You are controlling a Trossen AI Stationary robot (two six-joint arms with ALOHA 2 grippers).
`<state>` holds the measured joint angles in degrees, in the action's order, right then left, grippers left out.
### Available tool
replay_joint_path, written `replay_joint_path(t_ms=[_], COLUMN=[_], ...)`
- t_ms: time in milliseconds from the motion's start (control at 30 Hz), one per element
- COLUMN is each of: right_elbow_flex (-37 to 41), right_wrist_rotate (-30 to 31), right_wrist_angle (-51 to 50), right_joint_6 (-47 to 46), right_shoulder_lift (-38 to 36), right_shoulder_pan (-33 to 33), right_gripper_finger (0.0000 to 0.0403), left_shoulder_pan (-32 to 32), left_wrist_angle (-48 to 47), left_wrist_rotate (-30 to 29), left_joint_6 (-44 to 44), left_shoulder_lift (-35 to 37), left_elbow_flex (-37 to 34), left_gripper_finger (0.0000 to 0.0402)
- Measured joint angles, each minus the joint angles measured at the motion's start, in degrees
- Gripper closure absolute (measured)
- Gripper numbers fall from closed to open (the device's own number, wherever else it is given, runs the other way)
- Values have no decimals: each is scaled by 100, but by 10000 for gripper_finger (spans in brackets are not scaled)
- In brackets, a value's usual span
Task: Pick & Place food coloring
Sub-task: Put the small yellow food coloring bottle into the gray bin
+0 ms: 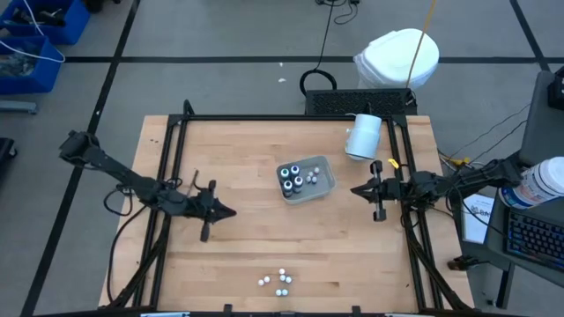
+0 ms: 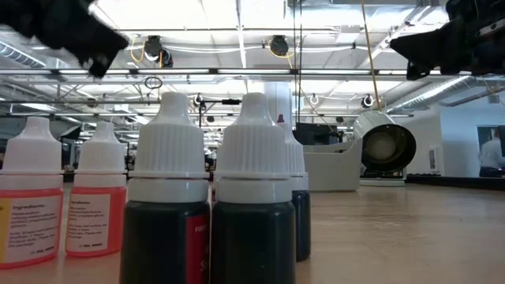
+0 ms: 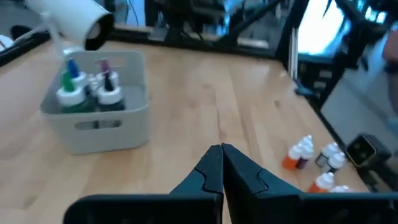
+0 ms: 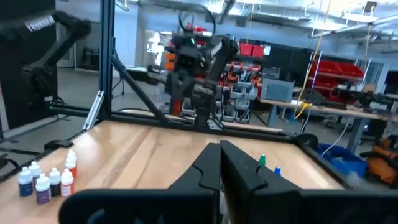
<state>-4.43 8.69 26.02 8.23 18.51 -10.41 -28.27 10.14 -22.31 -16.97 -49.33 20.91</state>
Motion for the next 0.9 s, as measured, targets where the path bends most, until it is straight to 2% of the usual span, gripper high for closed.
replay_joint_path(t_ms=[100, 233, 400, 500, 633, 767, 900], right_elbow_flex=[-2, -5, -11, -11, -13, -13, -13], right_wrist_rotate=[0, -2, 0, 0, 0, 0, 0], right_wrist_angle=[-11, -105, -140, -142, -142, -144, -144], right_joint_6=[89, 22, 2, -7, -254, -309, -316], right_shoulder_lift=[2, 2, 2, 2, 2, 2, 2], right_shoulder_pan=[0, 0, 0, 0, 0, 0, 0], right_gripper_finger=[402, 402, 402, 402, 402, 403, 403], left_shoulder_pan=[-244, -589, -1136, -1349, -1442, -1392, -1249], left_wrist_angle=[-1102, -2998, -5012, -5472, -5430, -5461, -5682], left_wrist_rotate=[-63, 35, 731, 752, 912, 1008, 1218], left_joint_6=[-219, -1448, -2385, -2790, -2753, -2547, -2409], left_shoulder_lift=[-873, -2477, -4449, -5270, -6076, -6606, -6903], left_elbow_flex=[1127, 2857, 4994, 5968, 6932, 7590, 7918], left_gripper_finger=[397, 398, 397, 386, 366, 333, 283])
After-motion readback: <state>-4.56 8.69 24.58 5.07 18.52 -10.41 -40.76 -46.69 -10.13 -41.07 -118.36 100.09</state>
